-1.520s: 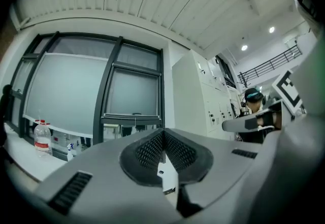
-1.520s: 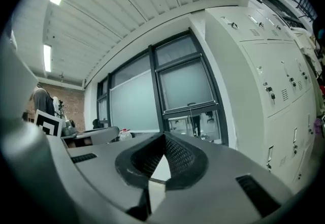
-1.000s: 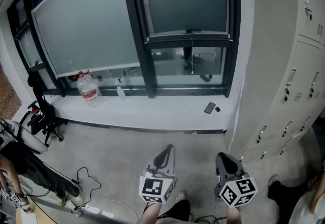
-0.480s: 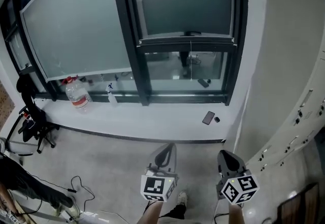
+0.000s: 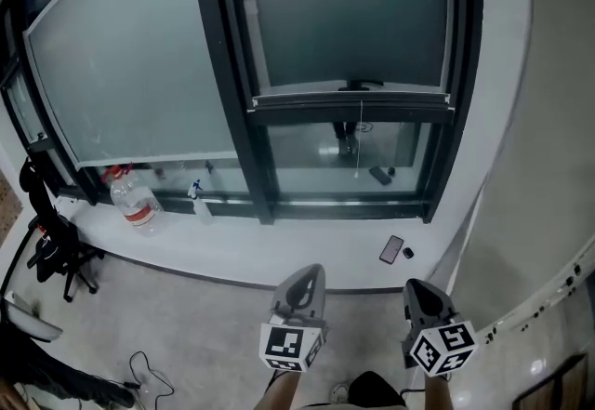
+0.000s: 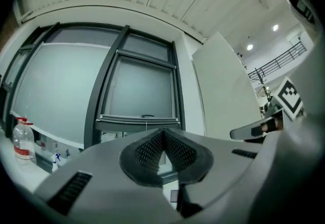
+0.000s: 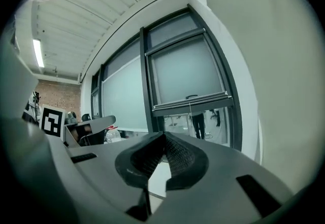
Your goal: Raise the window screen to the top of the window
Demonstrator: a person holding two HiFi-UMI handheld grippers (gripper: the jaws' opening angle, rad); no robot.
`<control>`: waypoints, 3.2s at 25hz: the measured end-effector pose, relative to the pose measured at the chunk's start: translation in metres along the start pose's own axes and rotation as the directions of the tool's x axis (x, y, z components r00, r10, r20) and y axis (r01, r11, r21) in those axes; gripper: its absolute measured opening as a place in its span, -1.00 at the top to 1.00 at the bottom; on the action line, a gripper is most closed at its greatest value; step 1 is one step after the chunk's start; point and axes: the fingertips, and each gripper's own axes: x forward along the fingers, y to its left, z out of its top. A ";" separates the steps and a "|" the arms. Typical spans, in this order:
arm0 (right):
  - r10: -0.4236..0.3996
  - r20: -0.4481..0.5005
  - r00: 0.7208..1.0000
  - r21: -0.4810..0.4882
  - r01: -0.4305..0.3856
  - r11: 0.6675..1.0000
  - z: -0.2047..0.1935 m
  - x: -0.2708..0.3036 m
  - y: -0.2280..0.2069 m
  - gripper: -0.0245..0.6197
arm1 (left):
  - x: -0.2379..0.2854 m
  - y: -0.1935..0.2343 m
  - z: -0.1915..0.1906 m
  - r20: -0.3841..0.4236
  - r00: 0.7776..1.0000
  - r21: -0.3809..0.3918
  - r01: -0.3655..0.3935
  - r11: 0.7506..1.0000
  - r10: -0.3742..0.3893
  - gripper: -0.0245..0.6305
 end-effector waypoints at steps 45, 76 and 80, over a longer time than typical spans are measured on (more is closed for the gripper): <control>-0.066 -0.208 0.976 -0.900 -0.164 0.404 0.157 0.523 -0.239 0.67 | 0.553 0.213 -0.050 -0.404 0.915 0.800 0.361 0.479 -0.016 0.70; -0.259 -0.449 0.855 -0.894 -0.425 0.144 0.133 0.574 -0.284 0.84 | 0.550 0.305 -0.077 -0.593 0.760 0.803 0.532 0.269 0.266 0.80; -0.272 -0.497 0.824 -0.868 -0.477 0.141 0.133 0.575 -0.284 0.85 | 0.551 0.305 -0.079 -0.632 0.722 0.774 0.575 0.264 0.282 0.82</control>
